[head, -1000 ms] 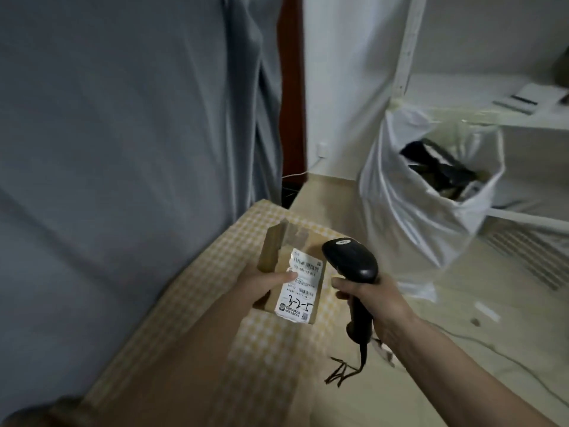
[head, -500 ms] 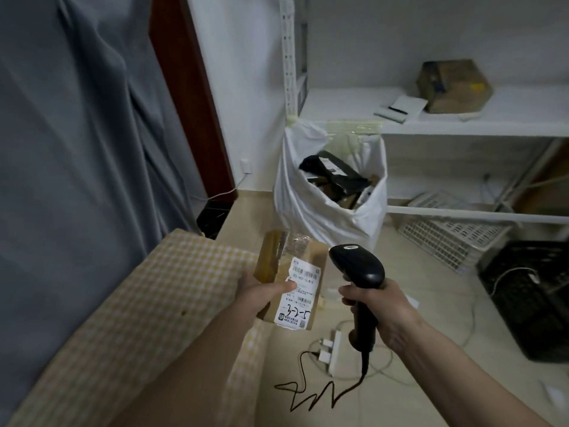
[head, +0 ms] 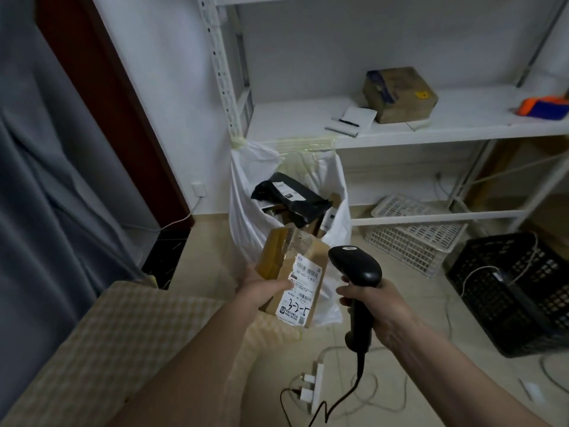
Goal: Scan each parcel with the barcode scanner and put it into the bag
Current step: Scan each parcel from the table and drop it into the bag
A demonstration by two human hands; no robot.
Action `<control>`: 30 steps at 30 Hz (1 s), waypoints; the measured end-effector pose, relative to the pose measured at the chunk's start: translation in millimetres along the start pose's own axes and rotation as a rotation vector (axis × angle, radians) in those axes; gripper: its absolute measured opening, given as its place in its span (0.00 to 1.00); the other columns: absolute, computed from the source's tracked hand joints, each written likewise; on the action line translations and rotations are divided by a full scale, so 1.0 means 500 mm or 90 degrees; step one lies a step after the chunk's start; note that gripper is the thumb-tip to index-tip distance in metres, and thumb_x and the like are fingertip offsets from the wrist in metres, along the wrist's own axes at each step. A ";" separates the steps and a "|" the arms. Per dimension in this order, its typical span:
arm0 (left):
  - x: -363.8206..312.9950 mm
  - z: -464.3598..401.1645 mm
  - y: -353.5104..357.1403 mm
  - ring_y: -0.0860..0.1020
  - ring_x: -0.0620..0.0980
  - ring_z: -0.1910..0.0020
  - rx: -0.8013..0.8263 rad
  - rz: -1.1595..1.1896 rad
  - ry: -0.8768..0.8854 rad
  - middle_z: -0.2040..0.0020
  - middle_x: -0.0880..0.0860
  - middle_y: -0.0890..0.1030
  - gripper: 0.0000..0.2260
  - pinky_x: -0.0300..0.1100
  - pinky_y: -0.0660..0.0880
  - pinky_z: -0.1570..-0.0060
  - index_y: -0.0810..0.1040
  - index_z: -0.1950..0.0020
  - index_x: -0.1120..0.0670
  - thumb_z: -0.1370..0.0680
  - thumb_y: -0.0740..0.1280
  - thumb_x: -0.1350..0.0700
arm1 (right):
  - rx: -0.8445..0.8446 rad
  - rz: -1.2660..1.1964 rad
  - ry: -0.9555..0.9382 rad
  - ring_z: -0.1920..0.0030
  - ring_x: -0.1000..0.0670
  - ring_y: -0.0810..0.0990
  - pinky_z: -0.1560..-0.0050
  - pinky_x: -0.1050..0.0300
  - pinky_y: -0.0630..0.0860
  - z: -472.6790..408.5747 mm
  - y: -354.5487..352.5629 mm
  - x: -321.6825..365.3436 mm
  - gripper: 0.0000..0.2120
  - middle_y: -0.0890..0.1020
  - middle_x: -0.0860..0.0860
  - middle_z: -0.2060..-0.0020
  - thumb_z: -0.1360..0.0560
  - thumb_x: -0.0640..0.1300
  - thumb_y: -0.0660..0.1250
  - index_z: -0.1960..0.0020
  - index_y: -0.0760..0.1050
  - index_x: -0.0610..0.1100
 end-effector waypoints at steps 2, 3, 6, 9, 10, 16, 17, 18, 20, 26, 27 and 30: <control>-0.035 -0.048 -0.020 0.81 0.54 0.50 -0.015 0.015 0.001 0.46 0.53 0.81 0.36 0.52 0.81 0.49 0.68 0.36 0.49 0.39 0.80 0.51 | 0.007 -0.003 -0.009 0.63 0.46 0.78 0.58 0.52 0.73 -0.046 0.029 0.030 0.12 0.80 0.42 0.62 0.32 0.30 0.72 0.49 0.78 0.34; -0.049 -0.071 -0.031 0.81 0.54 0.49 -0.027 0.016 0.002 0.46 0.52 0.81 0.37 0.52 0.80 0.48 0.69 0.37 0.49 0.41 0.80 0.48 | 0.009 -0.005 -0.012 0.63 0.46 0.79 0.58 0.52 0.74 -0.066 0.042 0.041 0.12 0.80 0.41 0.61 0.32 0.30 0.72 0.49 0.78 0.35; -0.084 -0.132 -0.048 0.79 0.54 0.44 -0.058 0.007 0.000 0.43 0.51 0.79 0.40 0.53 0.77 0.42 0.69 0.36 0.50 0.43 0.80 0.42 | 0.013 -0.010 -0.005 0.63 0.46 0.79 0.59 0.51 0.74 -0.120 0.072 0.062 0.13 0.80 0.41 0.61 0.32 0.31 0.73 0.48 0.78 0.34; -0.111 -0.186 -0.046 0.77 0.55 0.41 -0.062 0.006 -0.015 0.39 0.52 0.77 0.41 0.54 0.75 0.40 0.66 0.34 0.52 0.42 0.79 0.41 | 0.000 -0.014 0.009 0.63 0.46 0.79 0.59 0.51 0.73 -0.170 0.085 0.073 0.13 0.79 0.41 0.61 0.33 0.30 0.73 0.48 0.78 0.33; -0.119 -0.197 -0.041 0.78 0.55 0.43 -0.054 0.003 -0.018 0.39 0.52 0.77 0.43 0.54 0.75 0.40 0.66 0.34 0.51 0.44 0.78 0.40 | -0.003 -0.019 0.017 0.63 0.46 0.79 0.60 0.51 0.73 -0.186 0.087 0.076 0.13 0.79 0.41 0.62 0.33 0.30 0.73 0.49 0.78 0.34; -0.182 -0.284 -0.019 0.77 0.55 0.42 -0.069 -0.021 0.000 0.38 0.53 0.76 0.38 0.53 0.75 0.40 0.63 0.30 0.51 0.35 0.77 0.46 | 0.010 -0.037 0.039 0.65 0.46 0.77 0.61 0.52 0.72 -0.295 0.103 0.120 0.09 0.79 0.42 0.64 0.32 0.29 0.72 0.53 0.78 0.36; -0.196 -0.298 -0.016 0.77 0.56 0.42 -0.078 -0.024 0.009 0.37 0.53 0.76 0.39 0.54 0.75 0.40 0.64 0.30 0.51 0.36 0.78 0.45 | 0.014 -0.038 0.043 0.65 0.45 0.77 0.61 0.52 0.71 -0.317 0.105 0.127 0.09 0.79 0.42 0.65 0.32 0.29 0.72 0.54 0.78 0.36; -0.210 -0.320 -0.010 0.77 0.56 0.41 -0.088 -0.024 0.017 0.37 0.52 0.76 0.40 0.55 0.75 0.40 0.64 0.29 0.50 0.37 0.78 0.44 | 0.021 -0.037 0.048 0.65 0.45 0.76 0.61 0.52 0.71 -0.346 0.107 0.136 0.08 0.78 0.42 0.67 0.33 0.28 0.71 0.55 0.78 0.36; -0.233 -0.341 -0.003 0.76 0.56 0.40 -0.099 -0.033 0.031 0.36 0.51 0.74 0.42 0.55 0.75 0.40 0.63 0.28 0.50 0.37 0.78 0.42 | 0.027 -0.037 0.050 0.66 0.45 0.76 0.62 0.53 0.71 -0.382 0.111 0.152 0.07 0.77 0.42 0.68 0.32 0.27 0.70 0.58 0.77 0.37; -0.340 -0.451 0.068 0.74 0.55 0.39 -0.139 -0.103 0.056 0.36 0.51 0.72 0.42 0.53 0.75 0.40 0.63 0.29 0.43 0.39 0.74 0.35 | 0.083 -0.025 0.081 0.70 0.47 0.73 0.68 0.58 0.72 -0.531 0.078 0.221 0.07 0.76 0.43 0.71 0.32 0.27 0.69 0.58 0.77 0.36; -0.362 -0.472 0.085 0.73 0.54 0.38 -0.143 -0.115 0.056 0.35 0.51 0.72 0.41 0.50 0.75 0.41 0.63 0.29 0.41 0.39 0.74 0.35 | 0.084 -0.026 0.086 0.70 0.47 0.74 0.69 0.59 0.72 -0.557 0.068 0.235 0.07 0.76 0.43 0.71 0.32 0.27 0.69 0.58 0.77 0.36; -0.421 -0.546 0.145 0.71 0.56 0.37 -0.175 -0.189 0.043 0.34 0.52 0.70 0.39 0.49 0.73 0.41 0.64 0.29 0.37 0.38 0.72 0.33 | 0.078 -0.028 0.091 0.71 0.48 0.74 0.70 0.59 0.73 -0.634 0.034 0.279 0.08 0.76 0.42 0.70 0.32 0.26 0.69 0.56 0.77 0.35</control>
Point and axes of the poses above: each hand's wrist, its own z-axis away from the middle knuckle, its own y-axis out of the palm, x = y × z, the point moved 1 cm from there along -z, towards the middle knuckle
